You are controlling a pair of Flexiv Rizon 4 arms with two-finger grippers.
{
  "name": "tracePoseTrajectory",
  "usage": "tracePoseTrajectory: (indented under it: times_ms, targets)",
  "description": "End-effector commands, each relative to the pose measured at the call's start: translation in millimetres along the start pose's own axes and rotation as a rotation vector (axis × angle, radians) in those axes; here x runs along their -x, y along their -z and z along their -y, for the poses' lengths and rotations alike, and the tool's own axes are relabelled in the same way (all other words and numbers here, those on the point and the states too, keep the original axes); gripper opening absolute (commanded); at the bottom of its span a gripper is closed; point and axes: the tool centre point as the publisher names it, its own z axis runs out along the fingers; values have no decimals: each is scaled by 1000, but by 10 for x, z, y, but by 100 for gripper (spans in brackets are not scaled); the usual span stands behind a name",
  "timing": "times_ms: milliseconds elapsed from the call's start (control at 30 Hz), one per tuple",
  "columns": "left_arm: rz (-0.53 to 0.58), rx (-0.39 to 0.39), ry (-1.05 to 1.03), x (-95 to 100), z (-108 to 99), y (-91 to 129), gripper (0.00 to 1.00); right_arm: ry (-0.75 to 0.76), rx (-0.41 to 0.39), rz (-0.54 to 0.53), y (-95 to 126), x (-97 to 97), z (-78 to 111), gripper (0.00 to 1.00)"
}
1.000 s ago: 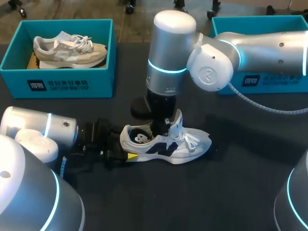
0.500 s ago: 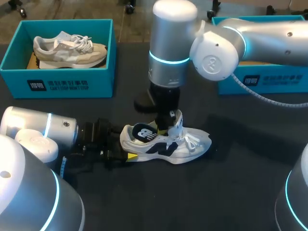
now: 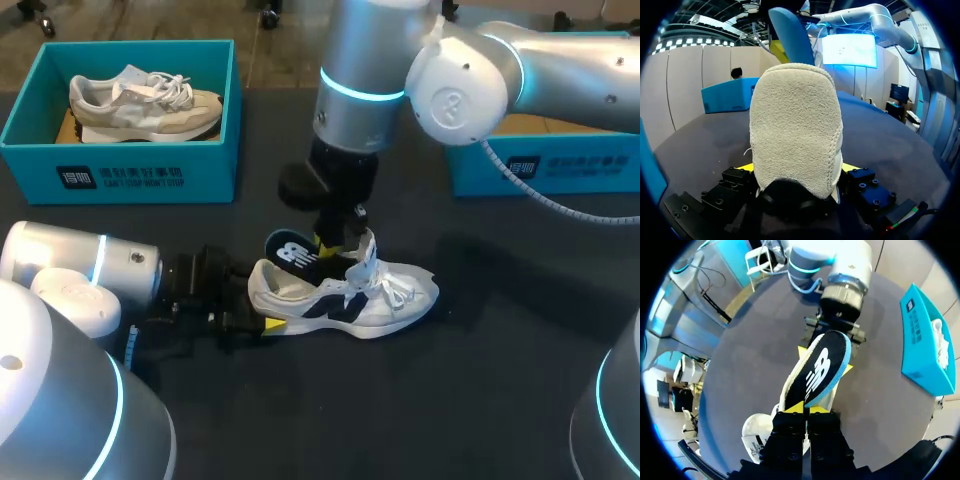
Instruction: Take the shoe out of the shoebox, open the shoe tongue, remove and reinsert the insole, then place the shoe into the shoebox
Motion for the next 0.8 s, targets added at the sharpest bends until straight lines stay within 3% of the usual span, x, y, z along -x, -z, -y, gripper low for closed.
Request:
tracePoseTrajectory:
  times_ms: [33, 233, 800]
  targets:
    - [-2, 2, 0, 13, -11, -10, 0, 32, 79, -7, 8, 122, -31, 0]
    - [-2, 2, 0, 13, -11, -10, 0, 90, 106, -26, 53, 255, -149, 0]
    - [-2, 2, 0, 13, -11, -10, 0, 185, 165, -36, -147, 454, -346, 0]
